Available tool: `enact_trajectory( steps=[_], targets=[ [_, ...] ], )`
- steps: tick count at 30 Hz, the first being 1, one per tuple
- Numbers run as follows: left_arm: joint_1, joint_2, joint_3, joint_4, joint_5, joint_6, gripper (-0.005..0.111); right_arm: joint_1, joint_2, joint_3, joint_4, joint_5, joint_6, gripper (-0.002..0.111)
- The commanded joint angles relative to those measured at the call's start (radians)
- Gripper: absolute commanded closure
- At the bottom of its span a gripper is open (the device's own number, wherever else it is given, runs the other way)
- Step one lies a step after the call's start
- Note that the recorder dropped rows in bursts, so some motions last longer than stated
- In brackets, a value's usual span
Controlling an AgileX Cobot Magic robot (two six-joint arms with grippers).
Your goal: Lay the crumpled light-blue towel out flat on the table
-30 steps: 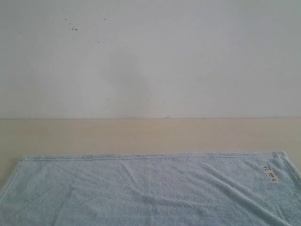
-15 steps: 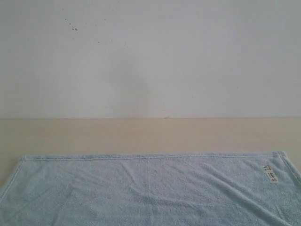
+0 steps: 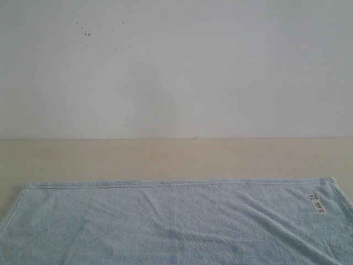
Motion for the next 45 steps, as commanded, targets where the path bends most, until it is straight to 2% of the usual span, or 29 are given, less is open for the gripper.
enact_trajectory(
  steps=[1, 23, 32, 45],
  targets=[
    [-0.001, -0.002, 0.006, -0.011, 0.000, -0.012, 0.103, 0.000, -0.004, -0.001, 0.002, -0.002, -0.006, 0.108],
    [-0.001, -0.002, 0.006, -0.011, 0.000, -0.012, 0.103, 0.000, -0.004, -0.001, 0.002, -0.002, -0.006, 0.108],
    [-0.055, -0.002, 0.006, -0.011, 0.000, -0.012, 0.103, 0.000, -0.004, -0.001, 0.002, -0.002, -0.004, 0.108],
    [-0.060, -0.002, 0.006, -0.011, 0.000, -0.012, 0.103, 0.000, -0.004, -0.001, 0.002, -0.002, -0.004, 0.108]
  ],
)
